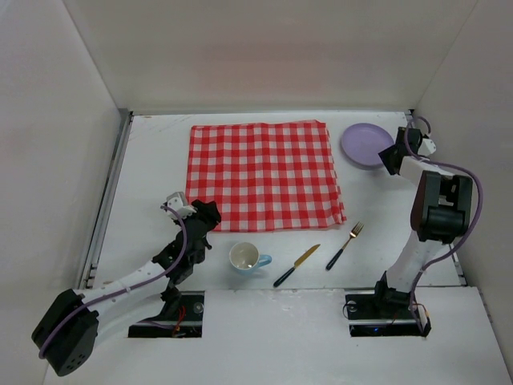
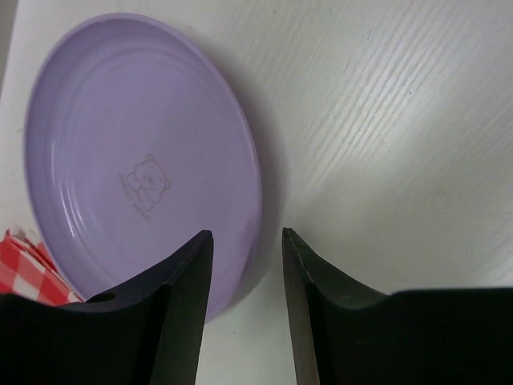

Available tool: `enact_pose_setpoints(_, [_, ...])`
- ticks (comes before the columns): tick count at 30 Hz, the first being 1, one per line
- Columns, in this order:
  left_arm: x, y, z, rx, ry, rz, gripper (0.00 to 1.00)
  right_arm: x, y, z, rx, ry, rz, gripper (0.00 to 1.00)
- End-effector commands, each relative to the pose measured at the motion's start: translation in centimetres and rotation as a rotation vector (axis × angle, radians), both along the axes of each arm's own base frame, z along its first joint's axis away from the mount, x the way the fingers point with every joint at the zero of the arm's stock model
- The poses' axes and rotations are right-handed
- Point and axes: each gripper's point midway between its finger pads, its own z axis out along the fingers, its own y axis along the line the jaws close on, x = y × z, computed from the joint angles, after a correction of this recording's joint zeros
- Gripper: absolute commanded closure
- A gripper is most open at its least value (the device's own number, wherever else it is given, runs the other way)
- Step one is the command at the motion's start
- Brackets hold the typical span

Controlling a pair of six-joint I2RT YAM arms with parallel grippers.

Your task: Set the dinner table for one person

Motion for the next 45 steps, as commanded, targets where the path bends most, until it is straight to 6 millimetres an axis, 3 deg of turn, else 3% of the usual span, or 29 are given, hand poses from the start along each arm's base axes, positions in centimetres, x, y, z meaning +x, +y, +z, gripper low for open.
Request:
enact_pose_setpoints(1, [0.6,0.1,1.9,-0.063,-0.075,0.028,0.55,2.1,-0.1,1.4,0.008,-0.028,0.014,0.55])
enact_pose_setpoints(11, [1.0,1.0,0.9,-0.062,-0.051,0.067,0.54,3.9,0.3,-2.2,0.066,0.078,0.048,0.70])
enact_pose_setpoints(16, [1.1,1.3,0.4,-0.060,-0.038,0.080,0.54,3.9,0.5,-2.2,0.083,0.060,0.040,0.94])
enact_pose_setpoints(19, [1.2,1.4,0.3,-0.059,-0.034,0.086,0.54,3.9,-0.2,1.5,0.069,-0.057,0.019,0.98])
enact_pose_setpoints(24, [1.2,1.4,0.0,-0.068,-0.027,0.090,0.54,3.3,0.6,13.4,-0.014,-0.317,0.069,0.98])
enact_pose_setpoints(26, [1.3,1.4,0.0,-0.066,-0.024,0.092,0.54,3.2,4.1,16.7,-0.033,-0.369,0.175,0.97])
enact_pose_setpoints(29, [1.3,1.4,0.0,-0.068,-0.024,0.089,0.54,3.0,12.1,17.6,-0.034,-0.356,0.381,0.97])
enact_pose_setpoints(33, [1.4,1.8,-0.1,-0.069,-0.026,0.103,0.54,1.6,23.3,13.7,-0.005,-0.276,0.621,0.97])
enact_pose_setpoints(36, [1.4,2.1,-0.5,-0.069,-0.014,0.113,0.54,0.2,29.7,10.9,0.032,-0.238,0.749,0.96])
enact_pose_setpoints(40, [1.4,2.2,-0.9,-0.070,-0.003,0.119,0.54,-1.2,35.1,8.6,0.073,-0.199,0.867,0.96])
enact_pose_setpoints(45, [1.4,2.2,-0.8,-0.085,-0.006,0.110,0.53,-2.7,37.5,4.7,0.073,-0.107,0.925,0.94])
